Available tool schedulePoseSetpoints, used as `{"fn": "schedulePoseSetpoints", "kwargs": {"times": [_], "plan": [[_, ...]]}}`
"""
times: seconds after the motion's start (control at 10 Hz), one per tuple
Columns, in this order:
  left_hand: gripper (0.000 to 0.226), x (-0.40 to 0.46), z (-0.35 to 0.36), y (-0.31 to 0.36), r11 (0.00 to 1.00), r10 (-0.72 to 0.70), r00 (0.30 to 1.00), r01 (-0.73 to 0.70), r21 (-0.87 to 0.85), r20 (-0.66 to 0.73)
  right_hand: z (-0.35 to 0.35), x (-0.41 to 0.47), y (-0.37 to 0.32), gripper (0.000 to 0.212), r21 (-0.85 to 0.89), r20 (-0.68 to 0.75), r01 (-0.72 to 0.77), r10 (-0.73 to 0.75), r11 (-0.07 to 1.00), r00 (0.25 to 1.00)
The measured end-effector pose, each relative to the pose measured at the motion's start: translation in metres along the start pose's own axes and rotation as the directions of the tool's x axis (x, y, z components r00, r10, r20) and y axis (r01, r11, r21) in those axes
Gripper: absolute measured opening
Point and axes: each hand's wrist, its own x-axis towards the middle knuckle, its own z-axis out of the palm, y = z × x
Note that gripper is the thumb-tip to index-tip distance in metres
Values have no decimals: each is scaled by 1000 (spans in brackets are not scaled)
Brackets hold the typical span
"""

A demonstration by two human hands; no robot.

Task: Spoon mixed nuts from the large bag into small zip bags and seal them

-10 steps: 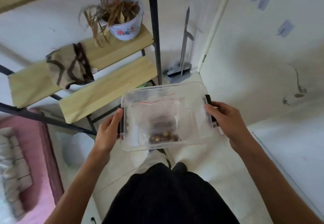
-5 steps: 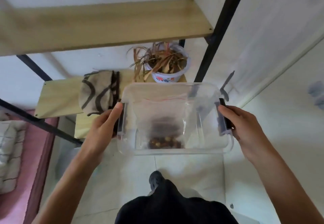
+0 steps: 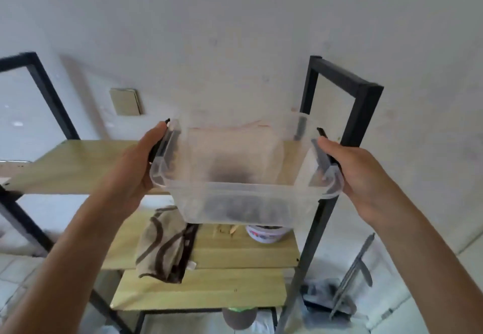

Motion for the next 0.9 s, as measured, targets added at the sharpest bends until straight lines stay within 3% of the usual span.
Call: {"fn": "schedulePoseSetpoints", "kwargs": {"times": [0.1,0.3,0.5,0.6,0.7,0.8,0.9], "plan": [[40,41,5,8,999,-46,995,45,-14,-84,11,46,-14,41,-41,-51,-8,6,999,999],[41,114,27,-11,993,-114,983,114,-7,-141,30,133,-10,27,-46,-206,-79,68,996,976],[40,151,36,-37,983,-182,966,173,-63,-184,35,173,3,53,-71,-209,-144,126,987,970],[44,156,34,-38,981,-196,964,192,-39,-182,33,178,1,49,-67,-214,-139,122,988,969],[54,156,32,-31,973,-184,965,205,105,-185,32,177,0,36,-191,-206,-47,7,981,979],[40,143,32,-11,917,127,927,26,398,-353,28,153,-14,50,-474,-174,190,-303,860,937],[21,120,38,12,822,462,840,-286,493,-284,18,116,-25,55,-456,-126,423,-527,783,840]]}}
